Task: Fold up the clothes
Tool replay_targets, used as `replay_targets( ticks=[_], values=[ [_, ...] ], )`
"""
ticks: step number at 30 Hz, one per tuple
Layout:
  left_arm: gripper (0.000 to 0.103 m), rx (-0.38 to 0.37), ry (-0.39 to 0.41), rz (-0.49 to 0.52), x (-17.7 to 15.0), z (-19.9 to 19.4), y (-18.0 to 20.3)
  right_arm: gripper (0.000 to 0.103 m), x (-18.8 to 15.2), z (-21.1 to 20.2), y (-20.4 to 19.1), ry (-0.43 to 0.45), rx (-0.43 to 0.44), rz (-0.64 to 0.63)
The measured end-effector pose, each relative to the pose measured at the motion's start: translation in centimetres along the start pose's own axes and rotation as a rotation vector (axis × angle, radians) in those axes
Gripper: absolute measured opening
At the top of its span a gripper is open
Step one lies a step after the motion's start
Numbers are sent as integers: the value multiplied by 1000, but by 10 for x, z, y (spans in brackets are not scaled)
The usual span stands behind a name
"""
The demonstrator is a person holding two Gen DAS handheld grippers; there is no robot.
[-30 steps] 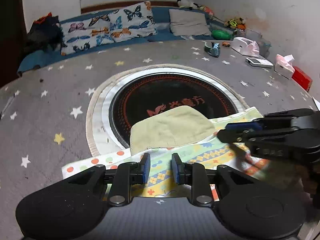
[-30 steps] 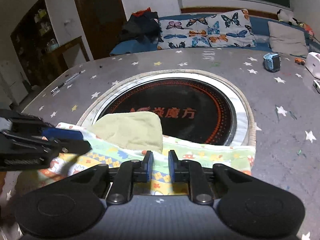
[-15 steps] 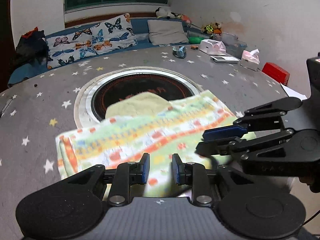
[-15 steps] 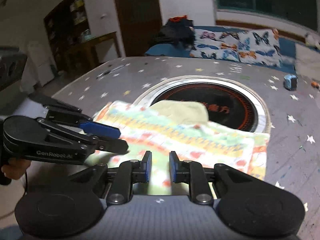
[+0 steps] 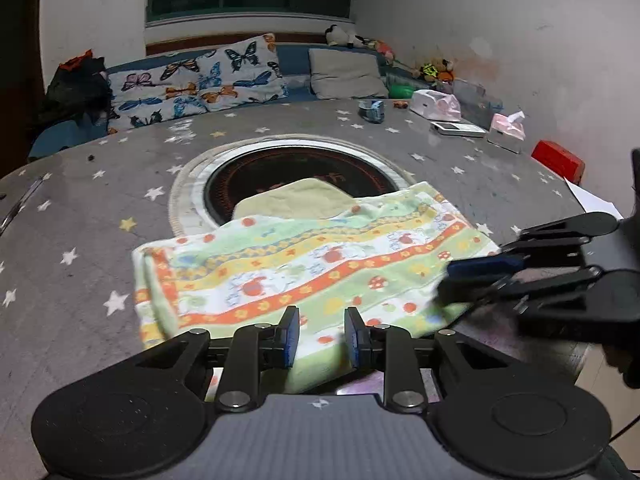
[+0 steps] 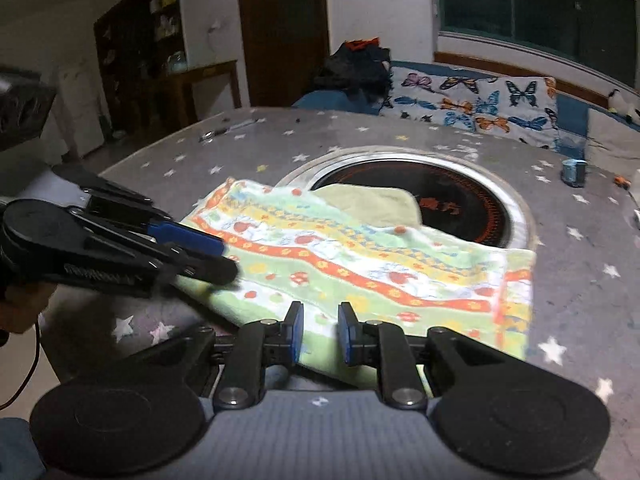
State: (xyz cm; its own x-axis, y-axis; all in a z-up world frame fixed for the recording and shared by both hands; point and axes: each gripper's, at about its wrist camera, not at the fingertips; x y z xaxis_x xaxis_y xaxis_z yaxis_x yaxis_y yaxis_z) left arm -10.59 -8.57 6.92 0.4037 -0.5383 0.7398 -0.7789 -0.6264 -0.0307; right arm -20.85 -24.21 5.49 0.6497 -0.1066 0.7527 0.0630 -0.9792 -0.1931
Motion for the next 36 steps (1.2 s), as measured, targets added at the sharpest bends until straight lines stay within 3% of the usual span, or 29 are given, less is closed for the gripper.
replay_targets(
  ticks=[4, 6, 11, 17, 23, 30, 36],
  values=[
    [28, 5, -13, -39, -11, 4, -9, 20, -10, -4, 23, -13, -52, 56],
    [27, 7, -14, -45, -9, 2, -10, 20, -12, -7, 32, -18, -37, 91],
    [28, 33, 8, -53, -8, -10, -16, 20, -4, -21, 42, 4, -76, 92],
    [28, 35, -16, -143, -20, -14, -38, 17, -2, -15, 55, -35, -79, 117],
    [28, 79, -13, -159, -9, -12, -54, 19, 27, -4, 54, 14, -101, 72],
    [28, 94, -33, -194, 1, -2, -71, 19, 38, 30, 78, -38, -139, 119],
    [28, 110, -17, -197, 24, 17, -83, 19, 52, 37, 82, -16, -150, 104]
  ],
)
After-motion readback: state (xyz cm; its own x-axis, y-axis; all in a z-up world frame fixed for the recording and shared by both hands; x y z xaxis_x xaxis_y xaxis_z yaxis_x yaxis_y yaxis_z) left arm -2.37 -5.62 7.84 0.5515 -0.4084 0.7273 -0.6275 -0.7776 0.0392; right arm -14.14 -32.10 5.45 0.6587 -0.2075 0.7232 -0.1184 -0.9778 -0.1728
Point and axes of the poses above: each gripper's, at about its wrist camera, not at the fingertips, and z roughly the way its jaws point, y to its right, x to its top, and after that the axes turned 9 degrees about z, right-handed
